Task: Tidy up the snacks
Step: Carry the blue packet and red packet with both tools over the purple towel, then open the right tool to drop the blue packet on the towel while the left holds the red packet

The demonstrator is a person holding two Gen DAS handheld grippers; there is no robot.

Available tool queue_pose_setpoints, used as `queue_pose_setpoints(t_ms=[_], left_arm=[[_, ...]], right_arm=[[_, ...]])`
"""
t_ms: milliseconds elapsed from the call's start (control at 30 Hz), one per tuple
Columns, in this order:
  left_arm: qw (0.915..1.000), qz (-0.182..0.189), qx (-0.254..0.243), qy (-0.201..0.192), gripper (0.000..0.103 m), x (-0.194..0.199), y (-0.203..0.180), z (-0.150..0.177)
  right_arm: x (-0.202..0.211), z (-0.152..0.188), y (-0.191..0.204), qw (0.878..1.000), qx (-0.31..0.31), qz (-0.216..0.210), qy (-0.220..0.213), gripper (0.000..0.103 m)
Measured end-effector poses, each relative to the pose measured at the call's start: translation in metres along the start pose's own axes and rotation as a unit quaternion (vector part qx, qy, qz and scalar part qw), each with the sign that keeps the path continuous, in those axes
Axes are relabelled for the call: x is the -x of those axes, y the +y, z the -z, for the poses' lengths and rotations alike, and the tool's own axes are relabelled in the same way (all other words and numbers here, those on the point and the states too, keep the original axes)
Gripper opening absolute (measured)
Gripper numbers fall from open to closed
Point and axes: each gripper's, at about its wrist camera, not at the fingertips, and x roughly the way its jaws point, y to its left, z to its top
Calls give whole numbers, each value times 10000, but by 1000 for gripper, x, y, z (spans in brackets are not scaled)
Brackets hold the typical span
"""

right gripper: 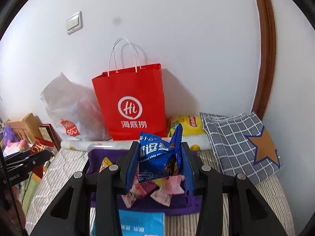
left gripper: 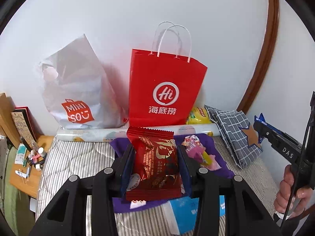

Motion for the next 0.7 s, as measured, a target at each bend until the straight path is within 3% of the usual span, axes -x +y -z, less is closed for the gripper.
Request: queue_pose_setpoints(t_ms=[367,700], left_arm=[[9999,47,100,-97,41,-24,3,-27],[9993,236,288,89,41,-63,4,-30]], right_arm=[[-23,-27,9,9998,158,-93,-114,42],[-62,-28,4,9998,84,-158,74,42]])
